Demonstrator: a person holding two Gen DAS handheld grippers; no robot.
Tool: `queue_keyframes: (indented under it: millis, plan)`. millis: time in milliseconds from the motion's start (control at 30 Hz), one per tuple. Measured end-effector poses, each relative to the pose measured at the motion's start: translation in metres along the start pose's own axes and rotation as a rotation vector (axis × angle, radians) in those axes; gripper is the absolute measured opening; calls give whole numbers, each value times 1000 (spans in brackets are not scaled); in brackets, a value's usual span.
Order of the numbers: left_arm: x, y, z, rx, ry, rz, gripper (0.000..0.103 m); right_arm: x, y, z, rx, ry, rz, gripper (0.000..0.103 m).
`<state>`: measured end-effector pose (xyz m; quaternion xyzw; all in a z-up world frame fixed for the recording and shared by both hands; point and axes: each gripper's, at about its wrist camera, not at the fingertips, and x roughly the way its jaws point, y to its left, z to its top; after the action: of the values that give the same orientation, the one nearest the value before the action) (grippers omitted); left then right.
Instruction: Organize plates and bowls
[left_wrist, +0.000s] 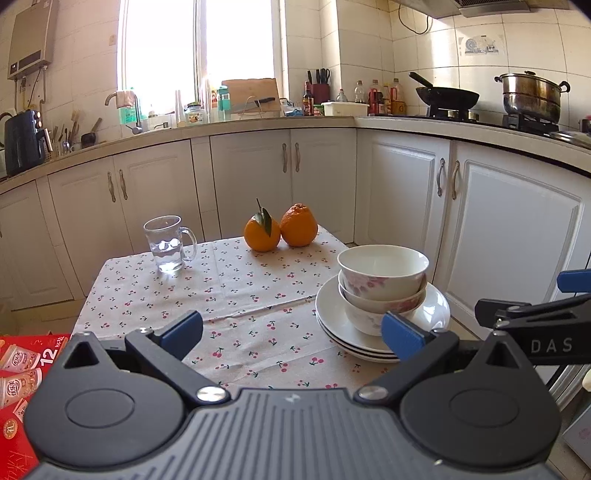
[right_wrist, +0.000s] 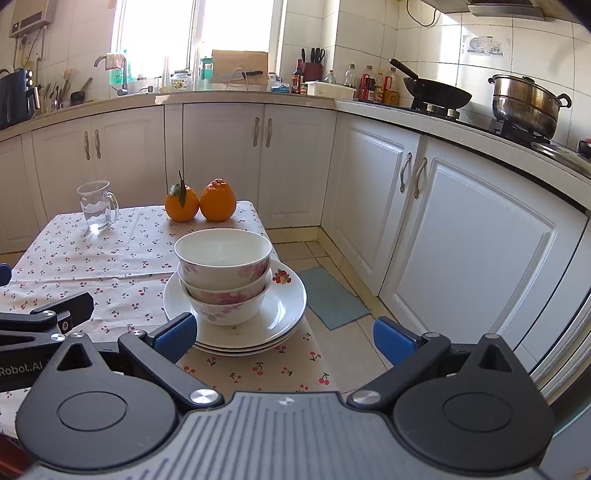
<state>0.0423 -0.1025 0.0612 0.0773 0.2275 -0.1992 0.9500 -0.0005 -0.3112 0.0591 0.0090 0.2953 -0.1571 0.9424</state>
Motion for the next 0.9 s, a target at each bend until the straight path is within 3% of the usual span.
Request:
queue_keyframes:
  millis: [900]
  plan:
    - [-3,-6,1,10,5,15,102,-6,1,1,-8,-25,-36,103]
